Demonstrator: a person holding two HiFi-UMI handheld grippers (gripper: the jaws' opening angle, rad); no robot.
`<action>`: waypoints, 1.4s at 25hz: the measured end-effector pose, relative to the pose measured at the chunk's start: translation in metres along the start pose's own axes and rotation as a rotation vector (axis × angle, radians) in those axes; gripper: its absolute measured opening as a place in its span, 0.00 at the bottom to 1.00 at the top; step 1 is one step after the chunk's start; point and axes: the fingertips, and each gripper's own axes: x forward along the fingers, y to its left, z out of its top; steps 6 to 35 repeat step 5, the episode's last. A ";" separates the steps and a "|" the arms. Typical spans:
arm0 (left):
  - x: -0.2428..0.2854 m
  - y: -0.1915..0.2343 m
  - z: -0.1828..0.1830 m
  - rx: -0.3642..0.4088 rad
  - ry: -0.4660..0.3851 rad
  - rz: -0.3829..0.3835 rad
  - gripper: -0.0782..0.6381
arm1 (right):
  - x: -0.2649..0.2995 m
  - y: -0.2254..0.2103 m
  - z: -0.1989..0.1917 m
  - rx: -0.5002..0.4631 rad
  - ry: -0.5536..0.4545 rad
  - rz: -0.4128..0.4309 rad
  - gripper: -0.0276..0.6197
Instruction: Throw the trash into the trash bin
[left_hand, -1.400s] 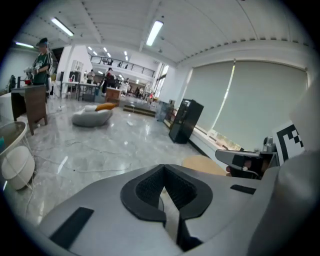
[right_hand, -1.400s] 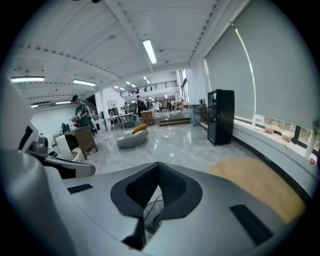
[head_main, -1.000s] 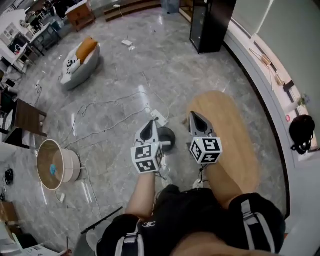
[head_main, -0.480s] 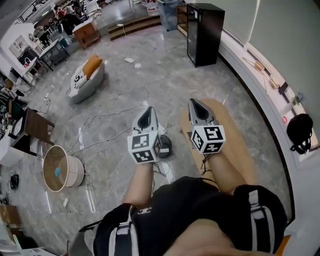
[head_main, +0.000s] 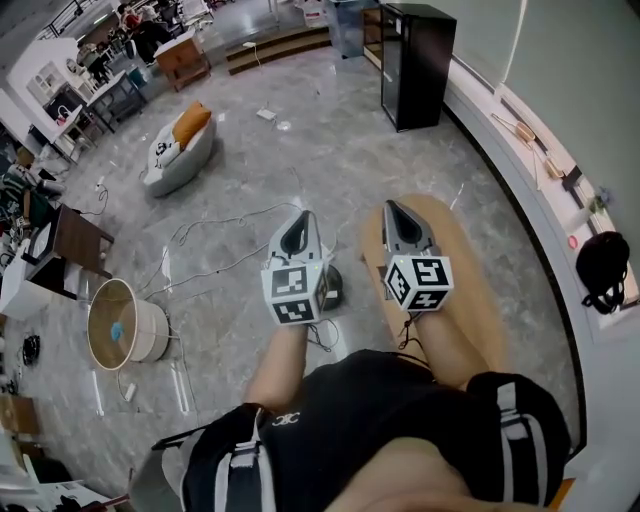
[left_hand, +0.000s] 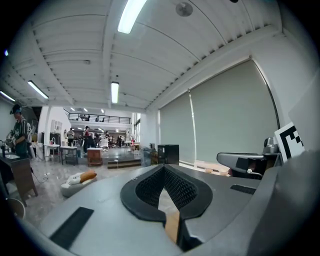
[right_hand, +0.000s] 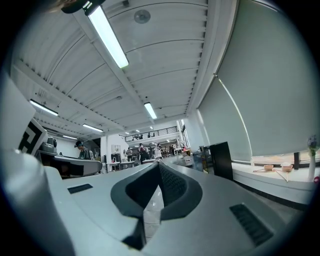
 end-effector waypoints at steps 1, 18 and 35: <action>0.000 -0.002 0.000 0.001 0.001 -0.001 0.13 | 0.000 0.001 -0.001 0.000 0.002 0.005 0.06; -0.003 -0.007 0.000 0.002 0.004 -0.007 0.13 | -0.004 0.004 -0.002 0.003 0.012 0.020 0.06; -0.003 -0.007 0.000 0.002 0.004 -0.007 0.13 | -0.004 0.004 -0.002 0.003 0.012 0.020 0.06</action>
